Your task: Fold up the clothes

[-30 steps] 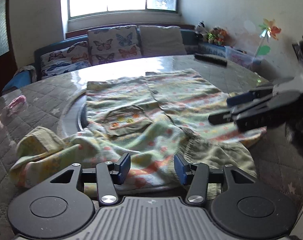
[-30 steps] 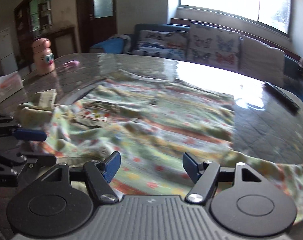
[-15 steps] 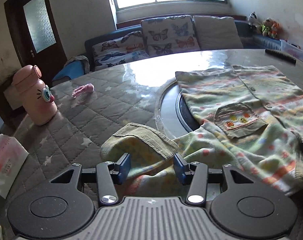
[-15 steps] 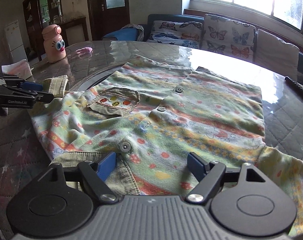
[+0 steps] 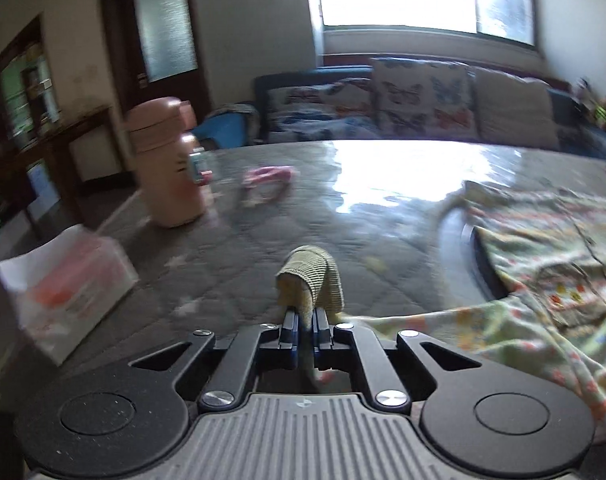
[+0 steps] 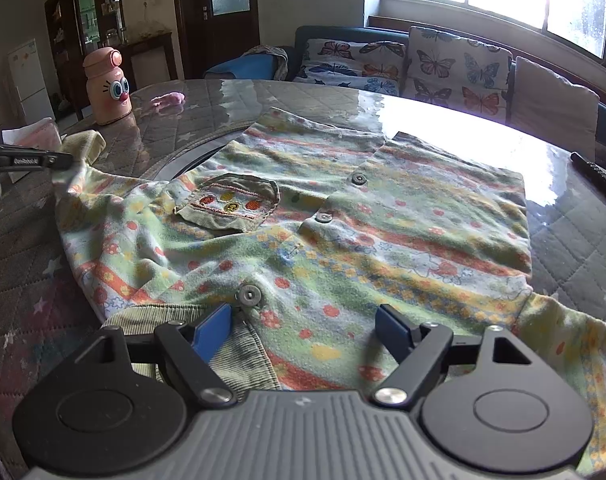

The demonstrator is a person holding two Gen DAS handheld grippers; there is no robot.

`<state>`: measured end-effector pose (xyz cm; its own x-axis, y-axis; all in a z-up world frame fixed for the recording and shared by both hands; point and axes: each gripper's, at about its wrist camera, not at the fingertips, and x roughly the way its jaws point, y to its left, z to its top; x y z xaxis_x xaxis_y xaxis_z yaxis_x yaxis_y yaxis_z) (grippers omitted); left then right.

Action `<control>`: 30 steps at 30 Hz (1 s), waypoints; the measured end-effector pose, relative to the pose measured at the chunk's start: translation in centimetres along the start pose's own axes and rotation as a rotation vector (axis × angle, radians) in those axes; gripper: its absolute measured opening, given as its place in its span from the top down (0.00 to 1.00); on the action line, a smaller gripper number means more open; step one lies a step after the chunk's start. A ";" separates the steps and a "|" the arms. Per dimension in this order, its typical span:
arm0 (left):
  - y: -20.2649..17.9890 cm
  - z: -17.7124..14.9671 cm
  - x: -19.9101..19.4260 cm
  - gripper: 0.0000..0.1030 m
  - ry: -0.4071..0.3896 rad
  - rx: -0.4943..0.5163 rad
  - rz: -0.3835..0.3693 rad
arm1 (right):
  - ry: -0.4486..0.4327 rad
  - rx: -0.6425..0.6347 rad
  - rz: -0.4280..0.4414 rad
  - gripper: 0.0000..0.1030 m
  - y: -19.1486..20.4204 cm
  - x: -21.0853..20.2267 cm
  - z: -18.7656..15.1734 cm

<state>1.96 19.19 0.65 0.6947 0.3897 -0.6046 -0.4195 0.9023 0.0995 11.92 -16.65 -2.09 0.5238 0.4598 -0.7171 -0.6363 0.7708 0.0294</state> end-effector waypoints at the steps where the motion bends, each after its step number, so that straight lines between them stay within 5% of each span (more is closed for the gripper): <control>1: 0.9 -0.1 0.0 0.93 0.008 -0.028 0.013 | 0.000 0.000 0.001 0.21 0.0 0.0 0.0; 7: 4.3 -1.4 0.0 0.82 0.054 -0.134 0.051 | 0.001 -0.007 0.003 0.21 0.0 0.0 0.0; 14: 4.5 -1.6 -0.8 0.56 0.030 -0.142 0.081 | 0.005 -0.011 -0.001 0.21 0.0 -0.1 0.0; 25: 3.3 -0.9 1.4 0.58 0.092 -0.082 0.165 | 0.013 -0.021 -0.002 0.21 0.2 -0.4 -0.3; 30: -0.5 -0.2 -1.1 0.58 0.036 -0.047 0.017 | 0.011 -0.024 -0.005 0.21 0.3 -0.5 -0.3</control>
<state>1.28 18.24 1.12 0.6659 0.3972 -0.6315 -0.4584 0.8857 0.0737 11.30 -16.82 -1.89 0.5209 0.4508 -0.7249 -0.6473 0.7622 0.0089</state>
